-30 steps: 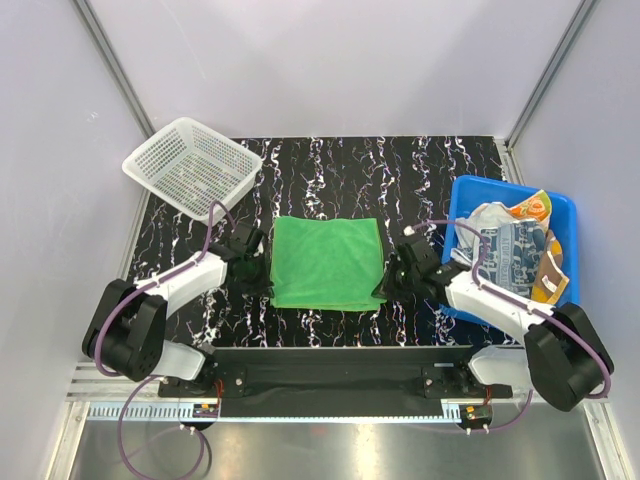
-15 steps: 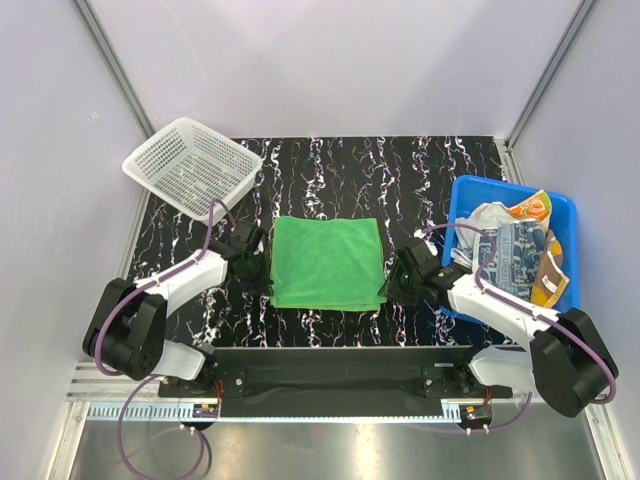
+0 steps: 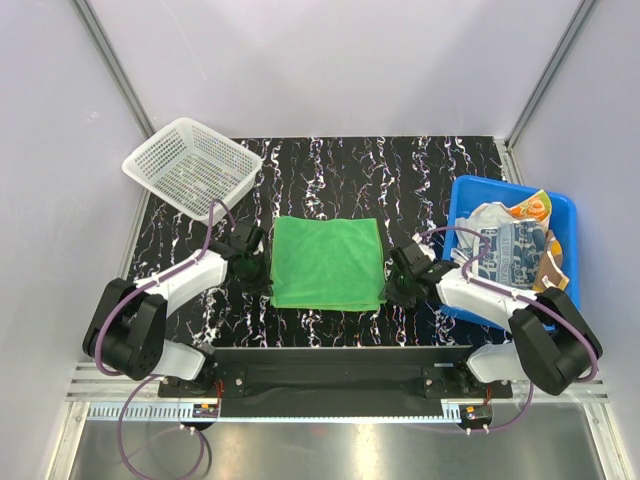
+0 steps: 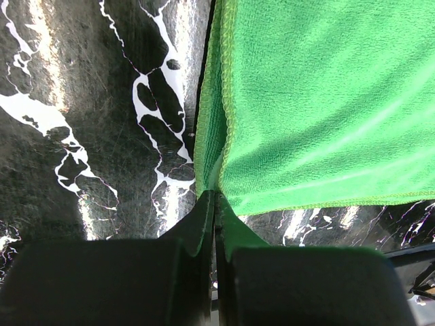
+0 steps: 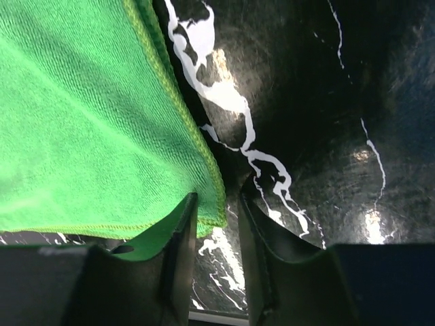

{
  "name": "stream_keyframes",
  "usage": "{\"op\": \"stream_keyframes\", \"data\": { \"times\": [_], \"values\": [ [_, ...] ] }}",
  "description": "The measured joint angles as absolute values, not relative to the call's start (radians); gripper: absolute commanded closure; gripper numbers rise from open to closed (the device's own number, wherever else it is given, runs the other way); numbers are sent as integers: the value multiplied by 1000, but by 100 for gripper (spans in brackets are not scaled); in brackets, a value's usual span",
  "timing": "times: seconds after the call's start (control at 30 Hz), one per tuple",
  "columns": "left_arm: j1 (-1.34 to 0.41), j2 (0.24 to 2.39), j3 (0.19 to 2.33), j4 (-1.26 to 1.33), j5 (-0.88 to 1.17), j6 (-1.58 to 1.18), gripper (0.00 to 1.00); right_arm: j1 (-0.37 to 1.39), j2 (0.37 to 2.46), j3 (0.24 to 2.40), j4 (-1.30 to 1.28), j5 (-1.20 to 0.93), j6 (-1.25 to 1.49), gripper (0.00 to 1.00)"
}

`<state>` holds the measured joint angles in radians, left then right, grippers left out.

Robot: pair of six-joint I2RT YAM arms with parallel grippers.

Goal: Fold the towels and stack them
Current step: Fold the towel

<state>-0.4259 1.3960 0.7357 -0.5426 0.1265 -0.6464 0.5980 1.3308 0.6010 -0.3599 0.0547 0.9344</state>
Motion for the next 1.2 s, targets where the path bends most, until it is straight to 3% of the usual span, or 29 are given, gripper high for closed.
{"op": "stream_keyframes", "data": {
  "times": [0.13, 0.17, 0.2, 0.23, 0.7, 1.0, 1.2],
  "values": [
    [-426, 1396, 736, -540, 126, -646, 100, 598, 1350, 601, -328, 63, 944, 75],
    [-426, 1396, 736, -539, 126, -646, 100, 598, 1356, 601, -317, 63, 946, 82],
    [-426, 1396, 736, -537, 126, -646, 100, 598, 1361, 601, -306, 63, 947, 96],
    [-426, 1396, 736, -536, 126, -646, 100, 598, 1365, 601, -300, 63, 949, 100],
    [-426, 1396, 736, -536, 104, -646, 100, 617, 1255, 673, -340, -26, 927, 100],
    [-426, 1396, 735, -529, 100, -646, 100, 656, 1235, 468, -185, -91, 1002, 100],
    [-424, 1396, 741, -555, 62, -636, 100, 660, 1272, 441, -119, -86, 1034, 100]
  ]
}}
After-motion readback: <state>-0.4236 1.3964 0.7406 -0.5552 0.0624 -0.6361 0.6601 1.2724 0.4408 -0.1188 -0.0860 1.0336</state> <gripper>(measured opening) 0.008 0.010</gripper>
